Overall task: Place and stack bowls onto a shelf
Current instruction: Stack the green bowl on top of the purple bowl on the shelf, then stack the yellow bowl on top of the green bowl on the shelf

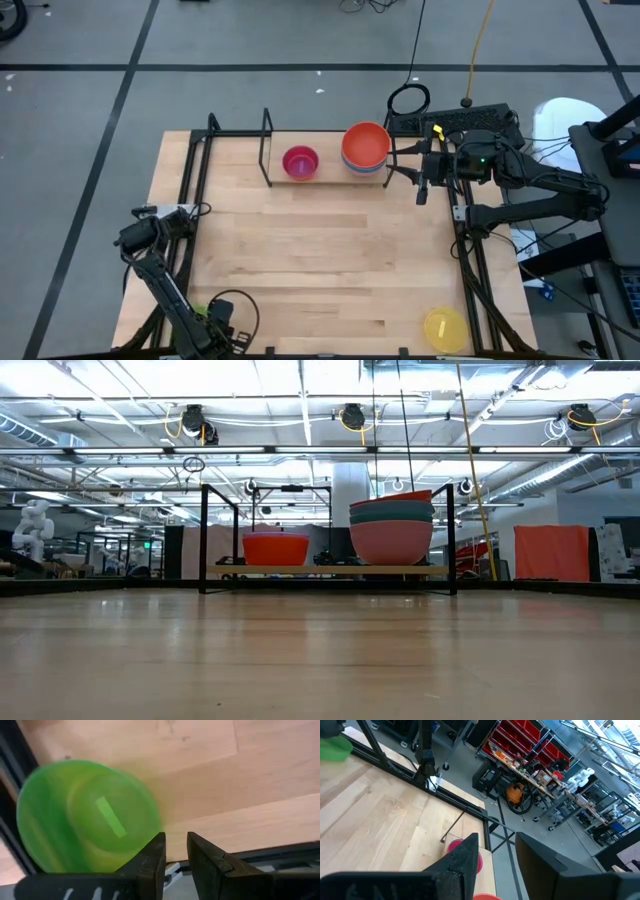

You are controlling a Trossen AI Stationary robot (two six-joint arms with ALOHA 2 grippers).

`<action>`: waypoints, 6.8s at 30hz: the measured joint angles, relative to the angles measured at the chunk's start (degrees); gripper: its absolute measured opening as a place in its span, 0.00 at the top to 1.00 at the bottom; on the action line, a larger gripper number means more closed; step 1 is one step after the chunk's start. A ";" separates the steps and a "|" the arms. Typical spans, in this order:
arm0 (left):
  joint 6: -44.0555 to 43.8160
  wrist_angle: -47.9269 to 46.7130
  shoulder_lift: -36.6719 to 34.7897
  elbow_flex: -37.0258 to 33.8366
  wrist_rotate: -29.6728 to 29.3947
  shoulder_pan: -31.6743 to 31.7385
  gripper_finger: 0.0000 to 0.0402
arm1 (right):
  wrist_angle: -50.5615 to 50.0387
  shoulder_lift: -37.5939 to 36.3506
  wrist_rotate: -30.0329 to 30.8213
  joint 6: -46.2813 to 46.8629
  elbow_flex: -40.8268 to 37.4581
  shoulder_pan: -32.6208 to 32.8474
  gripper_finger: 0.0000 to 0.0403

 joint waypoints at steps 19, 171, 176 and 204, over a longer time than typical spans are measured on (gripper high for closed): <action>-5.43 0.42 -1.82 -0.02 0.82 -1.25 0.79 | -0.05 -0.01 0.00 0.98 0.00 0.00 0.69; 128.14 3.81 -2.37 15.41 -6.22 81.21 0.91 | -1.36 -0.22 9.25 -3.41 0.00 -0.02 0.69; 125.88 2.94 -8.28 15.41 -5.96 80.56 0.91 | -3.53 -0.22 9.22 -3.16 0.00 0.00 0.69; 120.74 -5.61 -30.51 15.45 -13.38 72.88 0.91 | -56.97 4.03 -15.20 54.31 0.00 22.96 0.69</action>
